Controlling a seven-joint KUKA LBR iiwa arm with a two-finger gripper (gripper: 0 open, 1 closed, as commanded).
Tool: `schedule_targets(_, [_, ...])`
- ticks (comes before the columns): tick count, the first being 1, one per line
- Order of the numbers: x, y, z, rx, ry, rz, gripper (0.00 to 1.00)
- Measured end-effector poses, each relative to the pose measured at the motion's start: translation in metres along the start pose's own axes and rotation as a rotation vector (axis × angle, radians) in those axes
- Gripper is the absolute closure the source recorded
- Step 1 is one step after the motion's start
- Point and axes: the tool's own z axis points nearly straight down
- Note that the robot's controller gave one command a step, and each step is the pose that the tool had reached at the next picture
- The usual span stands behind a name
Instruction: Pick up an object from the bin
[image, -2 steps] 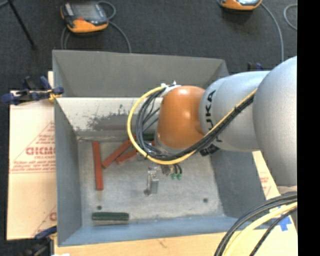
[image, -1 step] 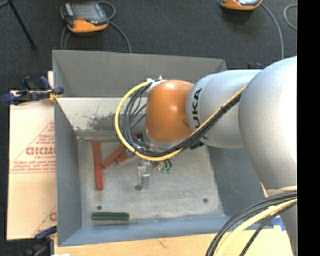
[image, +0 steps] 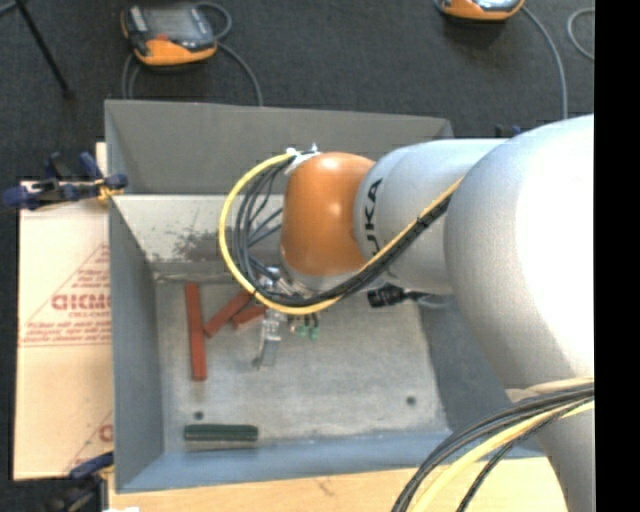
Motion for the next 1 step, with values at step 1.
schedule_targets(1, [-0.0059, 0.0392, 0.0114, 0.003, 0.001, -0.076, 0.0])
